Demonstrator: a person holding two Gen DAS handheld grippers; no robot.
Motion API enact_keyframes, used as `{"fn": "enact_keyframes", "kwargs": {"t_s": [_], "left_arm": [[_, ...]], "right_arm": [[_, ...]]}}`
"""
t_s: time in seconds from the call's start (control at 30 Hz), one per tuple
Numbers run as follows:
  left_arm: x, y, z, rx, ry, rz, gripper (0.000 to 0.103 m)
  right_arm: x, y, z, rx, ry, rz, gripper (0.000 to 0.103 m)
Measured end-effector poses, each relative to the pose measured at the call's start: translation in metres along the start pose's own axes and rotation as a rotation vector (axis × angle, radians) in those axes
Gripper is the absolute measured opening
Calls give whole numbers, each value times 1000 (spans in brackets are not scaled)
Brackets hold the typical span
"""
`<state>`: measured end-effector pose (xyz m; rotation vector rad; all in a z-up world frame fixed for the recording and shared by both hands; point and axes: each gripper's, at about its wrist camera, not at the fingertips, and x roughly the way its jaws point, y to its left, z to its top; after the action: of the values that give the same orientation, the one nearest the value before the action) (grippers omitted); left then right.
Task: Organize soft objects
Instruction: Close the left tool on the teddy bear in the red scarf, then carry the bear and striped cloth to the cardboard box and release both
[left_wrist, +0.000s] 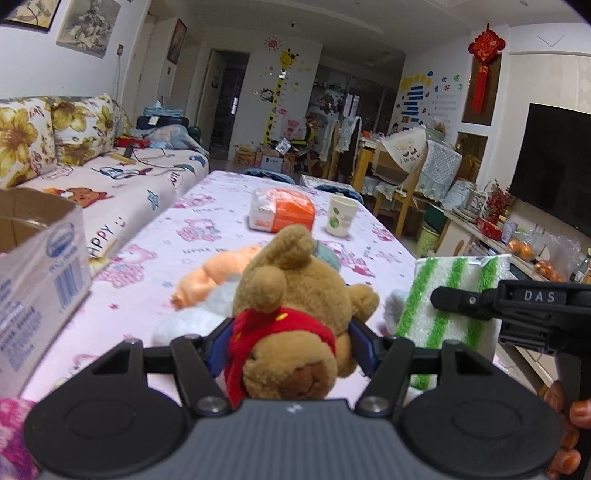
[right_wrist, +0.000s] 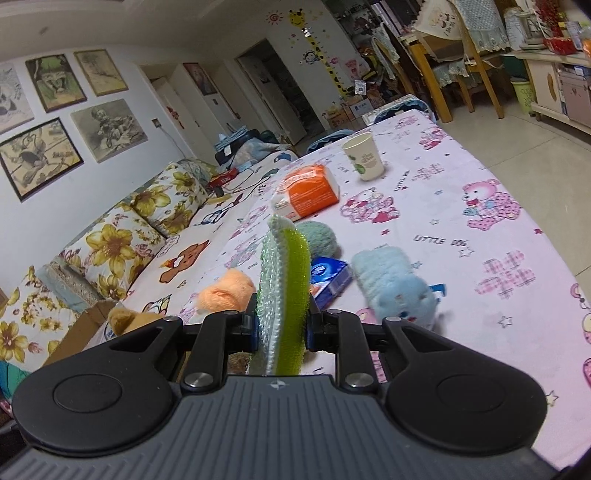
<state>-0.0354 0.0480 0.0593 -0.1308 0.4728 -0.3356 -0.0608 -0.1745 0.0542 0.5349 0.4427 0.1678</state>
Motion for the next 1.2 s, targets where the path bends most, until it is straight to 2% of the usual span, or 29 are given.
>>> {"fn": "enact_keyframes", "kwargs": {"t_s": [0.2,0.4,0.63,0.97,1.2], "left_arm": [[-8,14,7,-7,-31,32,65],[-18,33,17,-62,-72,67,65],[-33,58,29,-121,-154,165,65],[-65,107,41,-301,-300,394,66],[-79,150,37,-477,-335,546,66]], "right_arm": [[18,12,1,-27,24,9,26],[33,25,4,-63,45,27,26],[54,45,11,-78,66,79,26],[87,111,21,-137,87,230,27],[110,166,14,-183,120,342,27]]}}
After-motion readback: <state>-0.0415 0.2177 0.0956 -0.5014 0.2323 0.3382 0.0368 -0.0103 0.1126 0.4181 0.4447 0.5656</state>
